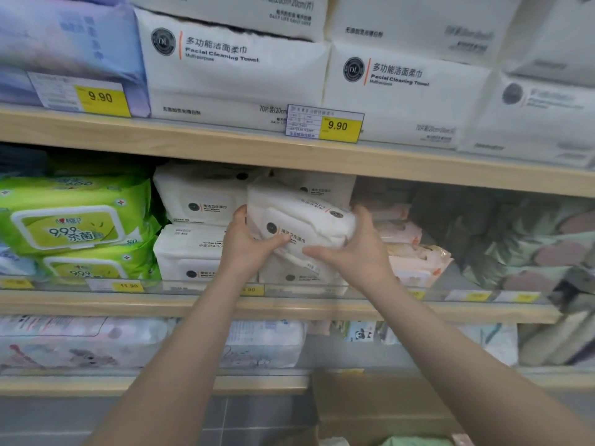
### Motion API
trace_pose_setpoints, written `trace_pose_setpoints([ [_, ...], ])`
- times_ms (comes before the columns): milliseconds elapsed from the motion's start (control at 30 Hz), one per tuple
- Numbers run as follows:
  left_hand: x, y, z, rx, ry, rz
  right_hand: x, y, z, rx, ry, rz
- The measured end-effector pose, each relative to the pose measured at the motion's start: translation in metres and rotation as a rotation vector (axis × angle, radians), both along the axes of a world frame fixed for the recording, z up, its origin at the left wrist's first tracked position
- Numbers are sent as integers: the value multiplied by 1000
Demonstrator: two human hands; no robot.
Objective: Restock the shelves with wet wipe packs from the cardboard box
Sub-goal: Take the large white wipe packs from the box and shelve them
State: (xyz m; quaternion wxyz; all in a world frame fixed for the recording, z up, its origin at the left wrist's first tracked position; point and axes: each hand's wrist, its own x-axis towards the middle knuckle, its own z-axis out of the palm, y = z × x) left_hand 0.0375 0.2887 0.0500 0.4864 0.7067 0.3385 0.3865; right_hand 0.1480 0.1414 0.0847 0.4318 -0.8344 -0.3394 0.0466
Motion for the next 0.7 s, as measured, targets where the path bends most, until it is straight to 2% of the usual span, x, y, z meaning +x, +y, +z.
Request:
trace_pose_setpoints([
  [100,10,-3,0,19,-23,20,14,1,-10,25,-186,38],
  [233,19,1,-5,-2,-25,-10,41,13,-13,44,-234,104],
  [333,18,5,-8,-6,-7,-92,51,28,-16,-16,-292,52],
  [367,15,7,-10,-1,-3,-112,49,33,-16,-70,-391,-11],
  [433,10,14,-13,49,30,-102,38,40,-20,-170,-709,-141],
  [533,1,24,-18,281,156,39,14,53,-33,-199,-1003,-64],
  [600,-5,31,-26,426,287,121,7,64,-44,-262,-1026,-24],
  [700,-11,36,-45,565,589,202,23,80,-47,-282,-1009,-66],
])
